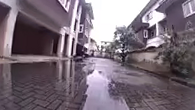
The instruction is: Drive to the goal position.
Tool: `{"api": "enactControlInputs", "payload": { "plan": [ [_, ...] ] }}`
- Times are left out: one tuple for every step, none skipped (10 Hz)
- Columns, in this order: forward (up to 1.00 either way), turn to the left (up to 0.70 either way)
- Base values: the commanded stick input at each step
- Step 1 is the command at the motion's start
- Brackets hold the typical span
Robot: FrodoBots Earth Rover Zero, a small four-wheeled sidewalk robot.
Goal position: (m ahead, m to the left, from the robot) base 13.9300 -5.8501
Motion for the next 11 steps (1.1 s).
{"api": "enactControlInputs", "payload": {
  "plan": [
    [0.10,0.00],
    [0.09,0.00],
    [0.14,0.00],
    [0.38,0.00],
    [0.50,0.00],
    [0.50,0.00],
    [0.50,0.00],
    [0.50,0.00],
    [0.50,0.00],
    [0.50,0.00],
    [0.50,0.00]
  ]
}}
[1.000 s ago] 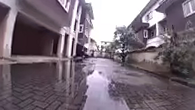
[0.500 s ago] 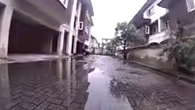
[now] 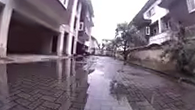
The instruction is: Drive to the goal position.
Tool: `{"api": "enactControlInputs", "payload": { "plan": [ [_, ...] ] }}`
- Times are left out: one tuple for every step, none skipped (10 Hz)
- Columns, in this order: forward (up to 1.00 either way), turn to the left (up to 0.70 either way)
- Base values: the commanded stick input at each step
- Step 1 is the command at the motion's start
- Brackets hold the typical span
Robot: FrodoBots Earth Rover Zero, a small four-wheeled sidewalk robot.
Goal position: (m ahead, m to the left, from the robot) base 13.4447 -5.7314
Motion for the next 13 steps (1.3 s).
{"api": "enactControlInputs", "payload": {
  "plan": [
    [0.50,0.00],
    [0.50,0.00],
    [0.50,0.00],
    [0.50,0.00],
    [0.50,0.00],
    [0.50,0.00],
    [0.50,0.00],
    [0.50,0.00],
    [0.50,0.00],
    [0.50,0.00],
    [0.50,0.00],
    [0.50,0.00],
    [0.50,0.00]
  ]
}}
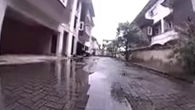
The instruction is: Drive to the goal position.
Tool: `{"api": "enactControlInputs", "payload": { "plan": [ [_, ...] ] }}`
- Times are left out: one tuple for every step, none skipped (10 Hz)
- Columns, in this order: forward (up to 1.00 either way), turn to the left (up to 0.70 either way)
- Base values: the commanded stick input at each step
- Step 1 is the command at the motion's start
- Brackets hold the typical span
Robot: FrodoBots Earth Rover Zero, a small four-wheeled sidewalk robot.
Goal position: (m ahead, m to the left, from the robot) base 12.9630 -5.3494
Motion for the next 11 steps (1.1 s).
{"api": "enactControlInputs", "payload": {
  "plan": [
    [0.50,0.00],
    [0.50,0.00],
    [0.50,0.00],
    [0.50,0.00],
    [0.50,0.00],
    [0.50,0.00],
    [0.50,0.00],
    [0.50,0.00],
    [0.50,0.00],
    [0.50,0.00],
    [0.50,0.00]
  ]
}}
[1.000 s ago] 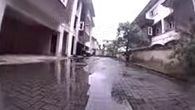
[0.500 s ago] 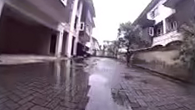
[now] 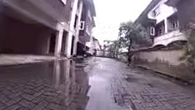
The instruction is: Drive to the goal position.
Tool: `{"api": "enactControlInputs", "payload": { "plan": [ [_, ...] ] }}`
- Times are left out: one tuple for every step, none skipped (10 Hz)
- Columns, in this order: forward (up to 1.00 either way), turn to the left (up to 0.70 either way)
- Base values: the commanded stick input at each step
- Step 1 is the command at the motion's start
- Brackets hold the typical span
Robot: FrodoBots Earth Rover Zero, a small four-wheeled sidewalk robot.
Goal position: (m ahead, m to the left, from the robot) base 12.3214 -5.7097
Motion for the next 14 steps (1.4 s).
{"api": "enactControlInputs", "payload": {
  "plan": [
    [0.50,0.00],
    [0.50,0.00],
    [0.50,0.00],
    [0.50,0.00],
    [0.50,0.00],
    [0.50,0.00],
    [0.50,0.00],
    [0.50,0.00],
    [0.50,0.00],
    [0.50,0.00],
    [0.50,0.00],
    [0.50,0.00],
    [0.50,0.00],
    [0.50,0.00]
  ]
}}
